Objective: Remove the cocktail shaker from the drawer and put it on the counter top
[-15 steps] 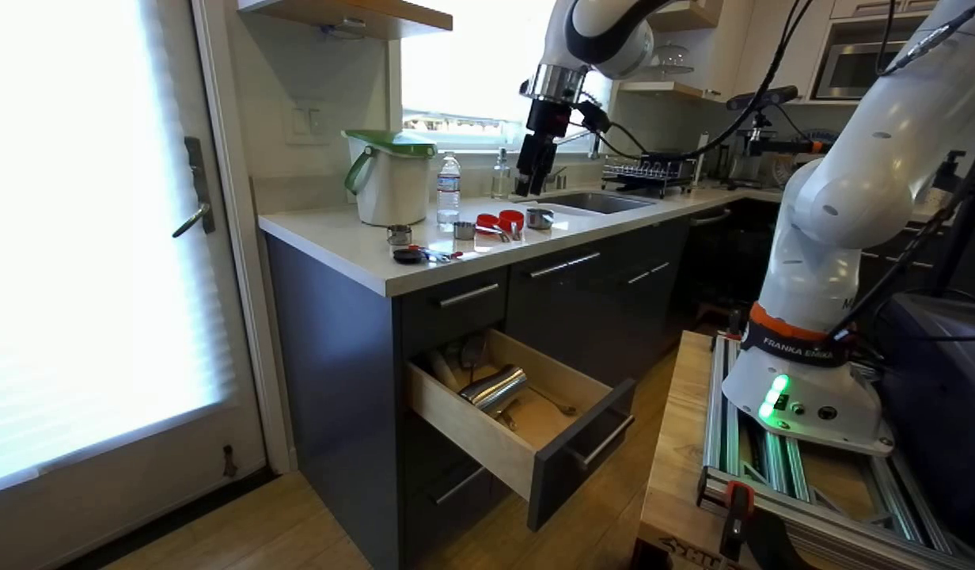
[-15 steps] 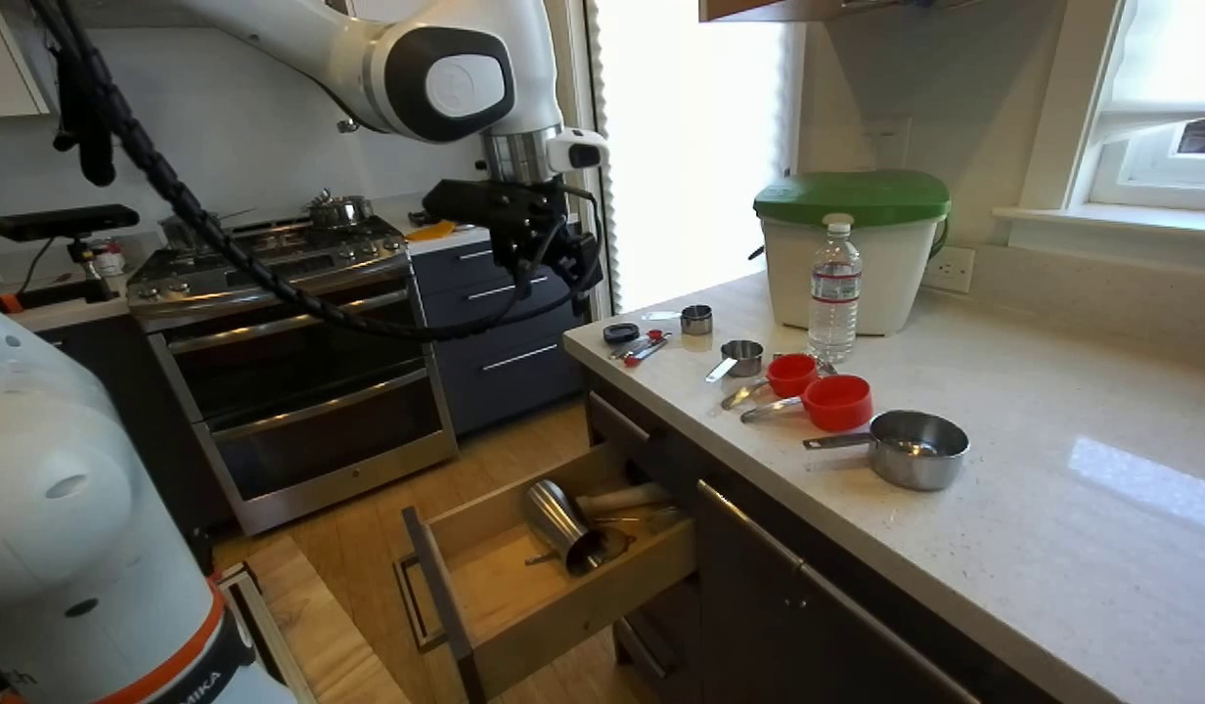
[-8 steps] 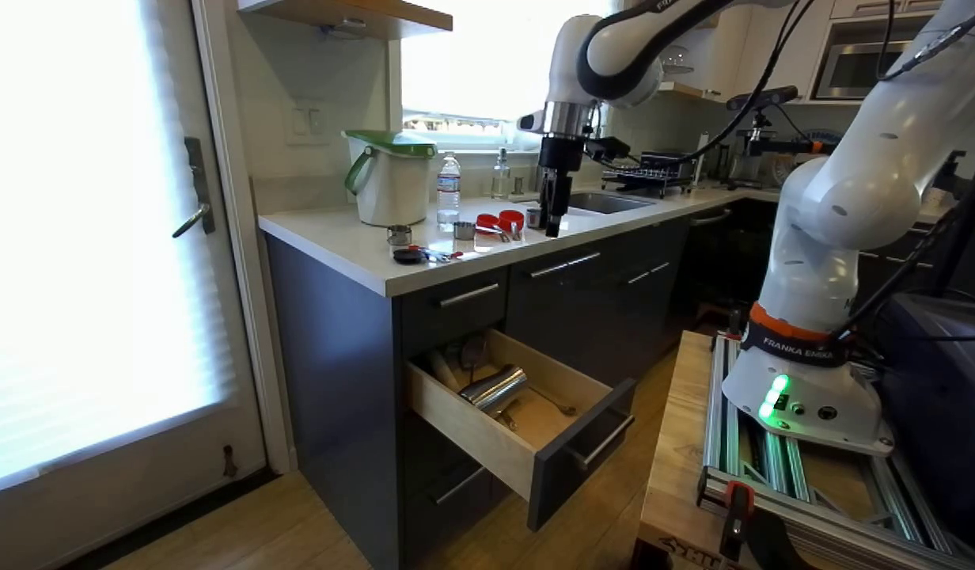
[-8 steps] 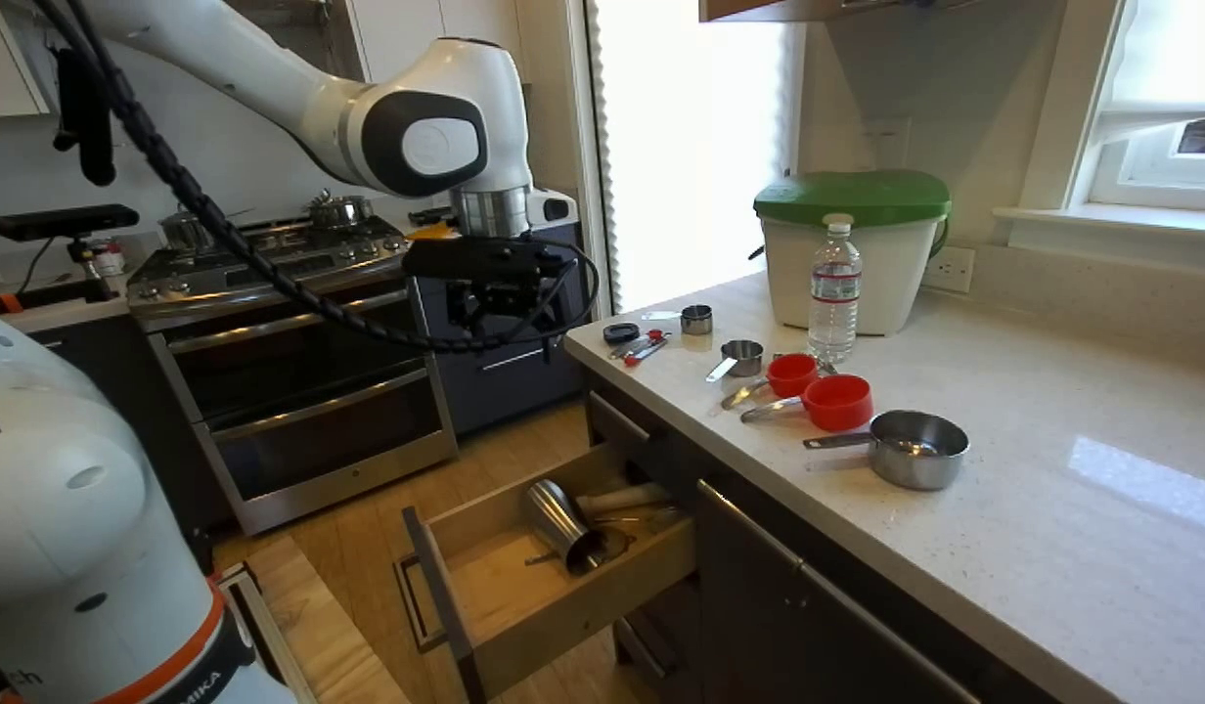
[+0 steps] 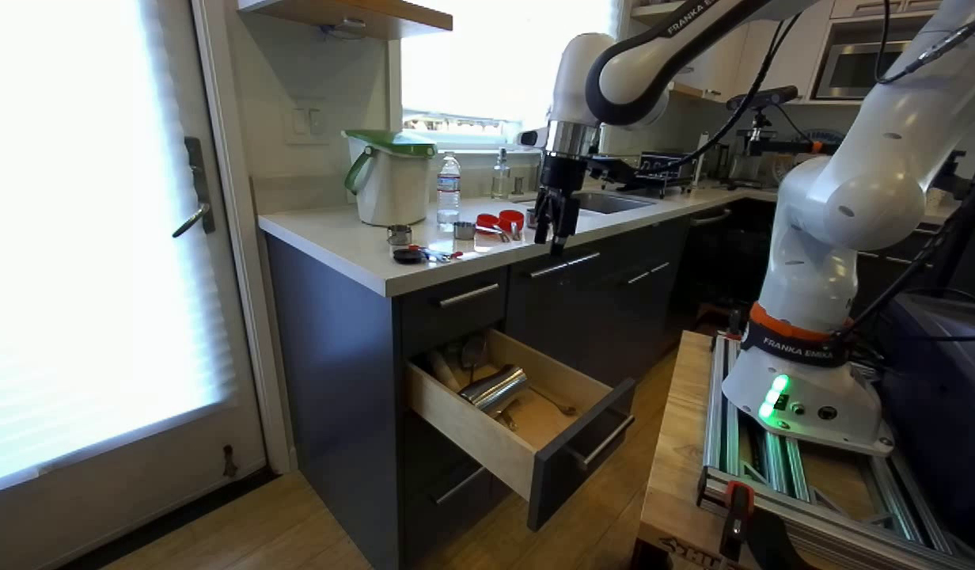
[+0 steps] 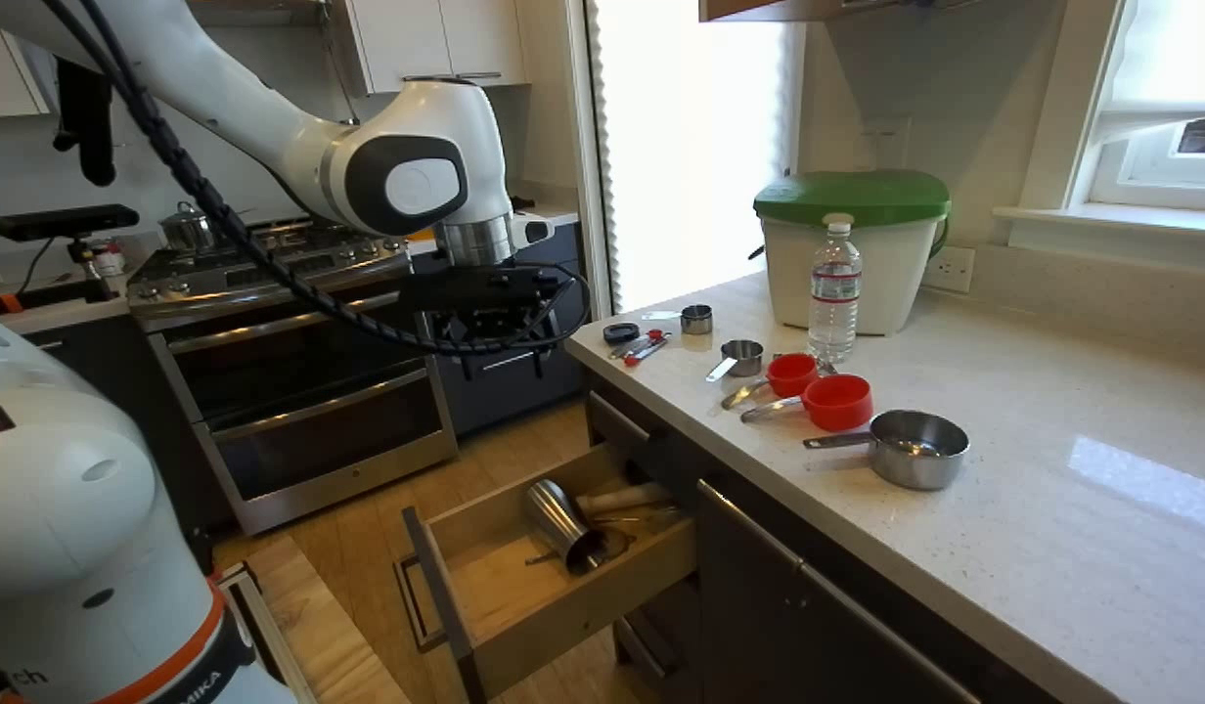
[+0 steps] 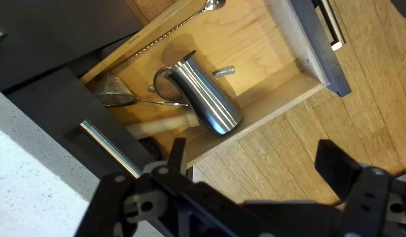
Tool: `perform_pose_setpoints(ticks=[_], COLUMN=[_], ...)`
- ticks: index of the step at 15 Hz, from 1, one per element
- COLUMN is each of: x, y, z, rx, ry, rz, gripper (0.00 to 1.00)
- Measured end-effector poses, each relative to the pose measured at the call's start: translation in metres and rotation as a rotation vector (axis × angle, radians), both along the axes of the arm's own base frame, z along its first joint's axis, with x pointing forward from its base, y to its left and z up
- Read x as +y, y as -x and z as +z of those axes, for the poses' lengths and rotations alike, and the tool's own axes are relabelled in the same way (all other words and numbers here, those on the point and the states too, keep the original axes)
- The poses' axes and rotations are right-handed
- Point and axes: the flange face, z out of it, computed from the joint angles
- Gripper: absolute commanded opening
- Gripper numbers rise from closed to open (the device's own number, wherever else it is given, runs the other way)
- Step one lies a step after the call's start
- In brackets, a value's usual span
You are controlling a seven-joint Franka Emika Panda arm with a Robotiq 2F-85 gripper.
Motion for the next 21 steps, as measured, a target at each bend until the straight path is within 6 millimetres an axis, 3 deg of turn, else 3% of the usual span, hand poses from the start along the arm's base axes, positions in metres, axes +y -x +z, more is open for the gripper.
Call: perform_pose_setpoints(ticks=[4, 12, 17, 21], x=[0.011, 0.073, 0.078, 0.075], y=[0.008, 0.009, 0.014, 0.025], z=[-0.016, -0.076, -0.122, -0.156], rx=[0.014, -0.026, -0.001, 0.023], ry=[0.095, 0.269, 0.35, 0.397], rz=[0.123, 0.475, 0.595, 0.59], gripper=[1.0, 1.0, 1.0, 1.0])
